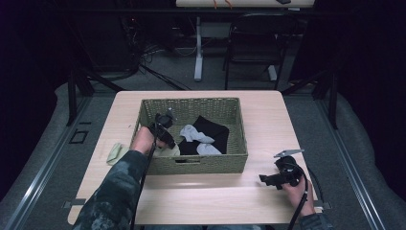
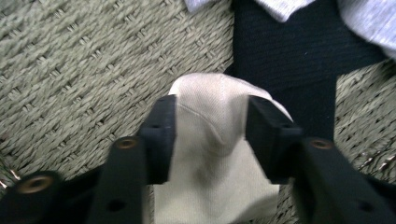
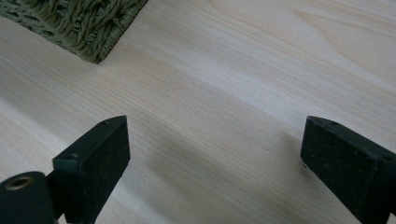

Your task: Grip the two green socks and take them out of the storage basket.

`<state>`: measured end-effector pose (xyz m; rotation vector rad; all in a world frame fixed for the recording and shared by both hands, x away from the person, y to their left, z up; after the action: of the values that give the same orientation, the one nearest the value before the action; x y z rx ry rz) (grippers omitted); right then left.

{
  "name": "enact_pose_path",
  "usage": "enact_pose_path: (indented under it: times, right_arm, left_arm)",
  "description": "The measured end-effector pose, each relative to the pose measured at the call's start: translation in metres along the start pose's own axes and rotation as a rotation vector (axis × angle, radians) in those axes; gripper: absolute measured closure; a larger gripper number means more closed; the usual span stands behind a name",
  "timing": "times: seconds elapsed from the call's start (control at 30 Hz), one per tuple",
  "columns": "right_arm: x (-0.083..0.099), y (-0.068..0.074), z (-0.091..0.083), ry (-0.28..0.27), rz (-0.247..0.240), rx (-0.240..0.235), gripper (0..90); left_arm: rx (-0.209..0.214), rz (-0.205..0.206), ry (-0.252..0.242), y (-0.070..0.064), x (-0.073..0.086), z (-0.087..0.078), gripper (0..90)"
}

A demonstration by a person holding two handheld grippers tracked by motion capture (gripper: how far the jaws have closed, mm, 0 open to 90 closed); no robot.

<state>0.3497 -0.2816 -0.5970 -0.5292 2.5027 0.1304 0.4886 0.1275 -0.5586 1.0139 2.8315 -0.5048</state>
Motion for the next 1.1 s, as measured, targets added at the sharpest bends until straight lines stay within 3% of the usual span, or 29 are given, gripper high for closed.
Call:
enact_pose_path:
  times: [0.1,0.2,0.47,0.87,1.1]
  right_arm:
    - [0.0,0.0,0.0,0.0,0.0,0.002,7.6]
    - [0.0,0.001,0.0,-0.006,0.008,-0.004,7.6]
    - [0.0,0.001,0.0,-0.006,0.008,-0.004,7.6]
    - [-0.001,0.0,0.001,-0.002,-0.003,0.0,7.6]
    - [0.0,0.0,0.001,0.008,-0.011,0.006,7.6]
  left_arm:
    - [0.009,0.005,-0.012,-0.002,0.0,-0.001,77.4]
    - [0.007,0.013,-0.016,-0.004,0.001,-0.003,83.7]
    - [-0.014,0.038,-0.08,-0.01,0.002,-0.023,85.1]
    - [-0.053,0.092,-0.165,-0.023,0.002,-0.073,85.0]
    - [-0.056,0.123,-0.192,-0.033,-0.001,-0.099,85.0]
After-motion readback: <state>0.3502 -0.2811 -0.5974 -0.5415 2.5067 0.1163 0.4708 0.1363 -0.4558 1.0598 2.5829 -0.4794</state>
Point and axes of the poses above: each handheld gripper's, and its own axes: z roughly forward along the jaws, x roughly out of its underside, y roughly to its left, the point moved 4 cm from there along z, roughly forward along the jaws, and after that the axes turned 9 degrees about x, right-handed, at the moved point
